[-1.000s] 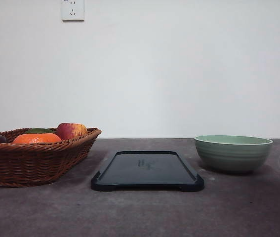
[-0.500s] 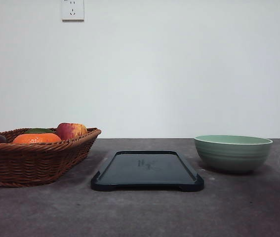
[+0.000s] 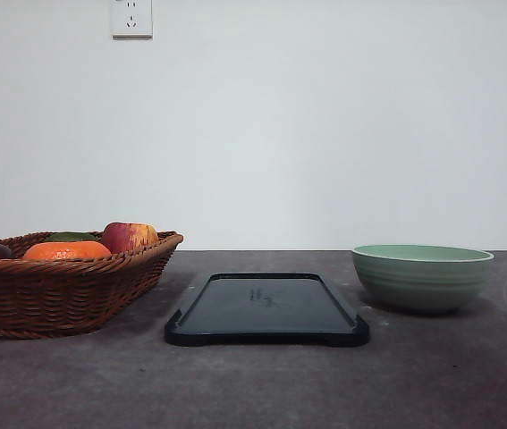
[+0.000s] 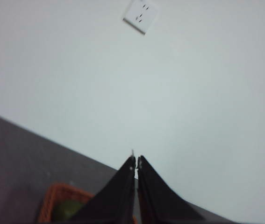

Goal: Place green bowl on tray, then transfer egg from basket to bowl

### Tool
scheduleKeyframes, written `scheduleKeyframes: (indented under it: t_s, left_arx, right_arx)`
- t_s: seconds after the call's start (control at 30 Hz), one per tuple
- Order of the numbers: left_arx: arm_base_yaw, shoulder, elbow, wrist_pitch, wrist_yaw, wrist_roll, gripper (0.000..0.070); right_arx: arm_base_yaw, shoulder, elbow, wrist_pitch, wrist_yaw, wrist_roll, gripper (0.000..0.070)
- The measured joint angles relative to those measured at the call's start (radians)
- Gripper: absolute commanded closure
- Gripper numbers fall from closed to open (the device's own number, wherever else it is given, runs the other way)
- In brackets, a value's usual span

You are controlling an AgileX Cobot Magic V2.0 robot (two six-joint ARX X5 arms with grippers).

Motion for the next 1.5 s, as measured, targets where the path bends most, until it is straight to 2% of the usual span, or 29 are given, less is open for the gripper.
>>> scheduleKeyframes:
  t_s: [0.3,0.47,0.7,0.83,1.03,1.23,1.37,1.5]
  left_arx:
    - [0.0,0.205,0.273,-0.157,0.008,0.178,0.07]
    - [0.0,0.327,0.398,-0.233,0.091,0.257,0.07]
    - [0.0,0.499,0.533,-0.351,0.184,0.3,0.07]
    - [0.0,0.614,0.624,-0.466,0.23,0.349,0.07]
    - [-0.017,0.766,0.736,-0.627,0.285,0.414,0.07]
    - [-0.052,0.909,0.85,-0.786,0.3,0.512,0.07]
    - [-0.079,0.982,0.902,-0.86,0.304,0.571,0.07]
    - [-0.1,1.03,0.928,-0.888,0.305,0.594,0.07]
  right_arx:
    - [0.0,0.154,0.207,-0.139,-0.076,-0.152,0.0695]
    - [0.0,0.278,0.318,-0.181,-0.151,-0.223,0.0695]
    - [0.0,0.476,0.467,-0.288,-0.229,-0.295,0.0695]
    - [0.0,0.596,0.546,-0.379,-0.27,-0.35,0.0695]
    - [0.008,0.776,0.645,-0.53,-0.277,-0.425,0.0695]
    - [0.037,0.906,0.731,-0.647,-0.277,-0.499,0.0695]
    - [0.056,0.974,0.758,-0.715,-0.277,-0.536,0.0695]
    - [0.073,1.016,0.762,-0.751,-0.277,-0.546,0.0694]
